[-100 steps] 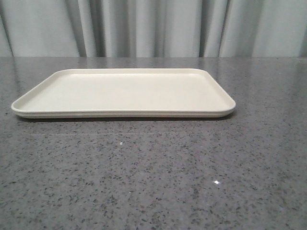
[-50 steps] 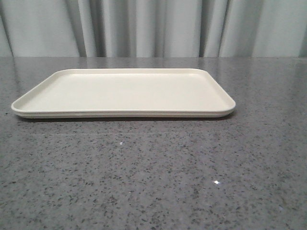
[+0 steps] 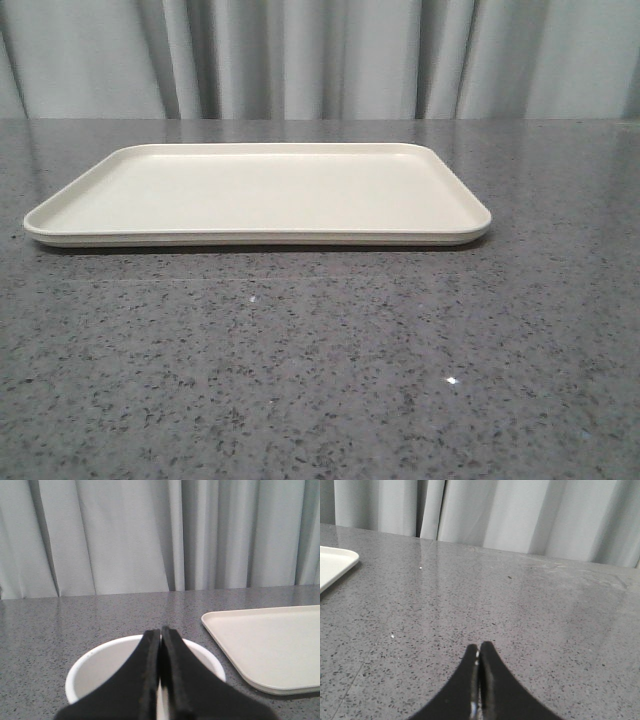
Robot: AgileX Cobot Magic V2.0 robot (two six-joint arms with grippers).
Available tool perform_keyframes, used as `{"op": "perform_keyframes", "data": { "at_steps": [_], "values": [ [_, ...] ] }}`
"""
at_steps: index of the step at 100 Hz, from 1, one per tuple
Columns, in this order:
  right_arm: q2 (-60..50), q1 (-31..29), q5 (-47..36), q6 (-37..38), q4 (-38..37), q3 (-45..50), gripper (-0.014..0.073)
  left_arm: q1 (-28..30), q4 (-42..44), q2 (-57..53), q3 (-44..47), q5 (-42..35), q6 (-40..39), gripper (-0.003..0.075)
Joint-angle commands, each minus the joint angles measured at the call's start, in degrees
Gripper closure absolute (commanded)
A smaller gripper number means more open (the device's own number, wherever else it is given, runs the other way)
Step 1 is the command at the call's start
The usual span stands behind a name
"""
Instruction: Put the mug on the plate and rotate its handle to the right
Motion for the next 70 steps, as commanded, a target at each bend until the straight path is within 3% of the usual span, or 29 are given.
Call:
{"op": "perform_keyframes", "data": {
  "at_steps": [1, 70],
  "values": [
    [-1.1, -0.5, -4.7, -0.2, 0.2, 0.0, 0.0703, 0.0, -0.5, -1.7, 0.5, -4.5, -0.3, 0.0740],
    [-1.1, -0.5, -6.9, -0.2, 0.2, 0.0, 0.0703, 0.0, -0.5, -1.7, 0.5, -6.0, -0.3, 0.0740]
  ]
}}
